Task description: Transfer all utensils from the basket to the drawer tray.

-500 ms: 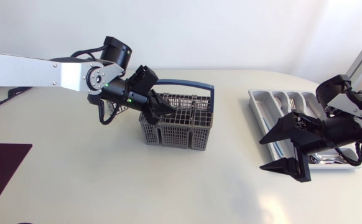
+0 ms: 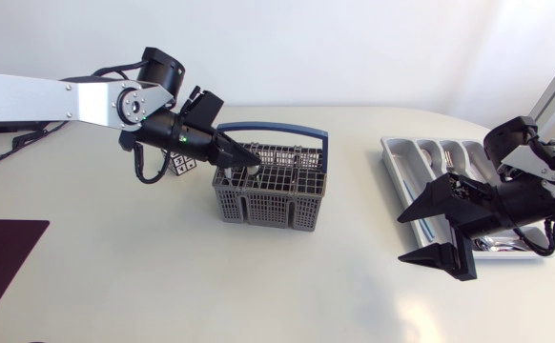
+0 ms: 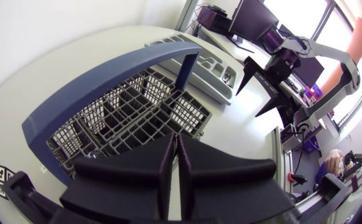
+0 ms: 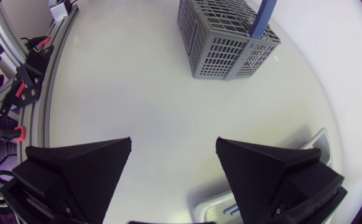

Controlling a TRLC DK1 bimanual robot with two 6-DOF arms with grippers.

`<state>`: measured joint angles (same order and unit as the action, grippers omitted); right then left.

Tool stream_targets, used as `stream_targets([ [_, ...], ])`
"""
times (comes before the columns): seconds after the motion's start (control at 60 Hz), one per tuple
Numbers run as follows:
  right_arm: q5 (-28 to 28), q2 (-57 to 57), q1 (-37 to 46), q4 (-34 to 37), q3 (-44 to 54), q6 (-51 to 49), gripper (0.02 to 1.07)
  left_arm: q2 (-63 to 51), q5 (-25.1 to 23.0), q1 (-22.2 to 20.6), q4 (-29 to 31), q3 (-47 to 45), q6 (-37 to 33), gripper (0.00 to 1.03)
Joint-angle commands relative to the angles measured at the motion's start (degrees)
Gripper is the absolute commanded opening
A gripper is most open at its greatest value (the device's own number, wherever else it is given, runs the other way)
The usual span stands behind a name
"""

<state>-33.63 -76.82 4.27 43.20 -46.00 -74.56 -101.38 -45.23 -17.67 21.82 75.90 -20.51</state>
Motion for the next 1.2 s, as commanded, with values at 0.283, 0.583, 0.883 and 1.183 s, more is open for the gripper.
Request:
stream_targets([
  [0.283, 0.05, 2.11, 0.47, -0.13, 2.14, -0.05, 1.0, -1.01, -2.49, 1.06, 1.91, 2.41, 10.41, 0.03],
  [0.583, 0.05, 3.34, 0.39, 0.39, 2.23, -0.05, 1.0, 0.92, -4.95, 2.47, 2.17, 3.47, 14.45, 0.03],
  [0.883, 0.05, 5.89, 0.21, 1.1, 1.96, 0.12, 1.0, 6.9, -4.95, 1.85, 2.17, 2.94, 16.12, 0.03],
  [1.183, -0.65, 10.72, -1.9, 1.62, 0.65, 4.25, 1.0, 17.01, -4.78, -1.05, 2.17, 0.48, 16.03, 0.03],
])
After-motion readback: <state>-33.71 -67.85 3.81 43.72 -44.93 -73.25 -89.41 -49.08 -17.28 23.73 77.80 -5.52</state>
